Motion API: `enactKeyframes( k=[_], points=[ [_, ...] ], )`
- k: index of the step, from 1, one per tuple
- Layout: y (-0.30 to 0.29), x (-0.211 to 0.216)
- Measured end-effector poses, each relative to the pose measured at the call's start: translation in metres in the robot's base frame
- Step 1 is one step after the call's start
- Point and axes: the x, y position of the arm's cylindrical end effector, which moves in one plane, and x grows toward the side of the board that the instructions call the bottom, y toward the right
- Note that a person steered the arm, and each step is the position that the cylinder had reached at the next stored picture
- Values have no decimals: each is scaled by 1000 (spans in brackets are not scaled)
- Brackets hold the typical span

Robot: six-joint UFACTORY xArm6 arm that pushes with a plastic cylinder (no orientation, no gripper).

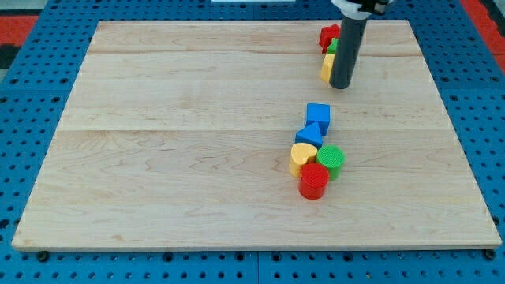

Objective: Move the blue cube below the yellow hexagon

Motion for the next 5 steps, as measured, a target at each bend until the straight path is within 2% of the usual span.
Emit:
enactKeyframes(
  k=[1,2,3,4,5],
  points=[
    [14,1],
    [16,80],
    [-20,136],
    [-108,117],
    [-122,93]
  ],
)
